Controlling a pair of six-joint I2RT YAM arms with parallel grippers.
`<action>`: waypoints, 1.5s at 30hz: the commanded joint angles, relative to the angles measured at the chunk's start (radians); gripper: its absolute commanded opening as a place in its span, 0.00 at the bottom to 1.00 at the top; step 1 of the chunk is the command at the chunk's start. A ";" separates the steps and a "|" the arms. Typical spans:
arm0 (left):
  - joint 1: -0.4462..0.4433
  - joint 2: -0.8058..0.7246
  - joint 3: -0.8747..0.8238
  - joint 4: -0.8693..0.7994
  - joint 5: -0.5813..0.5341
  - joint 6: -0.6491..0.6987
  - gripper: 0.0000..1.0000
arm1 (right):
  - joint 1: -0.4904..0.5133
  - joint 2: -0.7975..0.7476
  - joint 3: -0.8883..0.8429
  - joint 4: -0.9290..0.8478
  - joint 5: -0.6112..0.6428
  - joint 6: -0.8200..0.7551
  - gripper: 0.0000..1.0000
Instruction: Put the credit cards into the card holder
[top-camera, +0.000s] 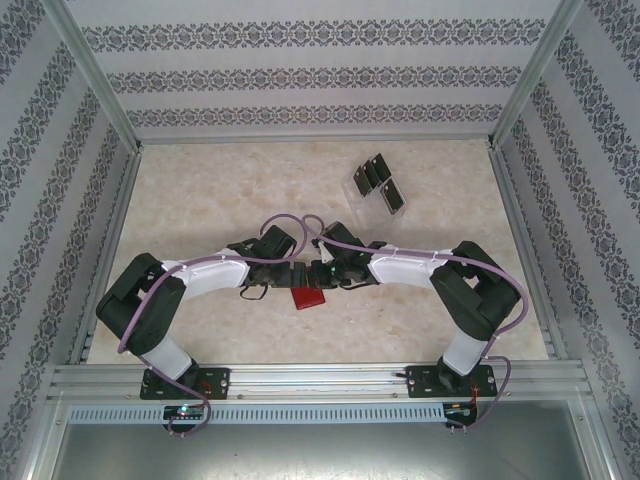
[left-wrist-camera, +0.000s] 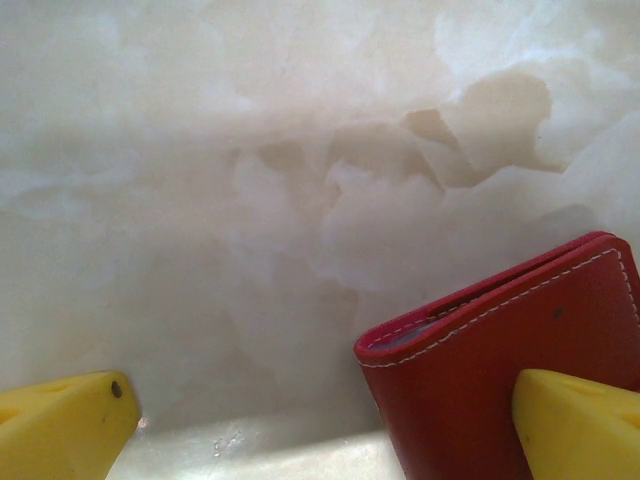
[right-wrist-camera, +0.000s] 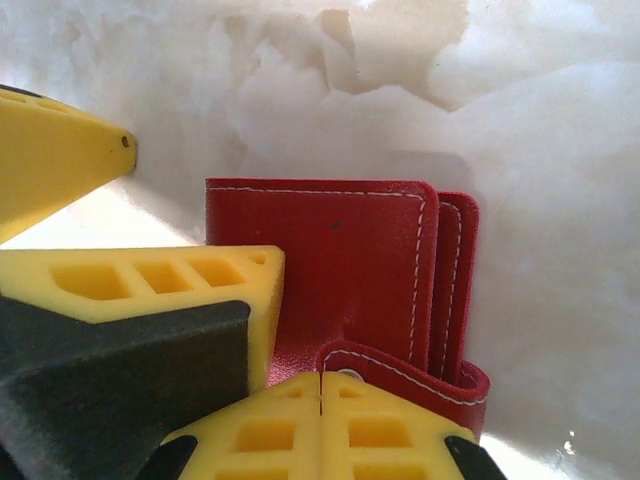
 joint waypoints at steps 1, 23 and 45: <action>0.012 0.067 -0.042 -0.032 -0.058 0.030 1.00 | 0.010 0.032 -0.016 0.022 -0.011 0.012 0.00; 0.013 -0.049 -0.039 -0.044 -0.099 -0.042 1.00 | 0.025 0.119 -0.011 -0.006 0.015 0.019 0.00; 0.024 -0.026 -0.093 0.005 -0.051 -0.021 1.00 | 0.029 0.036 -0.047 -0.038 0.045 -0.027 0.00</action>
